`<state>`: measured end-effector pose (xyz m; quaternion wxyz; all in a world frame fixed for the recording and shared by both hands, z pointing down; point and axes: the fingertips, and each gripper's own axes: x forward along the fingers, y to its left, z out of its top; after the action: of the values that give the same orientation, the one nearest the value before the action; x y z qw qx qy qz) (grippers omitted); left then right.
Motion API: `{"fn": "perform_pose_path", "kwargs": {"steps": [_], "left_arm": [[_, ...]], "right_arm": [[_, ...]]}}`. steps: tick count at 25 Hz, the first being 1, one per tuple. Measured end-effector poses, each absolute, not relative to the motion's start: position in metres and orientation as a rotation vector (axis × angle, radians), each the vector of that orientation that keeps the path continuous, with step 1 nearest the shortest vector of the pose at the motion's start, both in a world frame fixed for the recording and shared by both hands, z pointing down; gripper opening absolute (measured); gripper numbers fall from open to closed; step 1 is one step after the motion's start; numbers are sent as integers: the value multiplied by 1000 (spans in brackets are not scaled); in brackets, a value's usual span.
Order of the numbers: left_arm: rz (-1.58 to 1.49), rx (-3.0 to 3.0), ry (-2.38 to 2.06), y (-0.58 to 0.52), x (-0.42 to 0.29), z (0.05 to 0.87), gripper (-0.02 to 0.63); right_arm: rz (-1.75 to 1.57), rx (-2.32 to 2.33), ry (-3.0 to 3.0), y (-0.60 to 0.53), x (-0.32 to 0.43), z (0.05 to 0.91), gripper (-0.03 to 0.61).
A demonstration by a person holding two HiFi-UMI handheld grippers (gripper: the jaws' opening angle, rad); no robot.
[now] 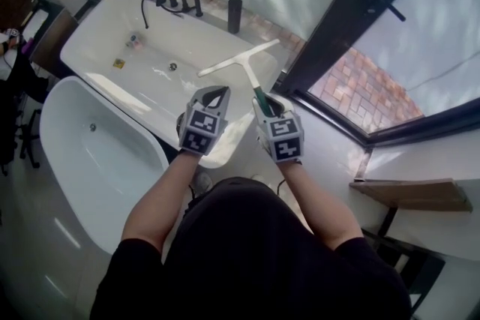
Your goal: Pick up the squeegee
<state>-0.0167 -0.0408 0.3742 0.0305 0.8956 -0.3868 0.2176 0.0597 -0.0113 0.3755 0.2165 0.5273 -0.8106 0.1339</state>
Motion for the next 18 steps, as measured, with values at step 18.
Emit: {"fn": "perform_pose_path", "kwargs": {"steps": [18], "left_arm": [[715, 2776, -1217, -26, -4, 363, 0]], "right_arm": [[366, 1476, -2289, 4, 76, 368, 100]]}}
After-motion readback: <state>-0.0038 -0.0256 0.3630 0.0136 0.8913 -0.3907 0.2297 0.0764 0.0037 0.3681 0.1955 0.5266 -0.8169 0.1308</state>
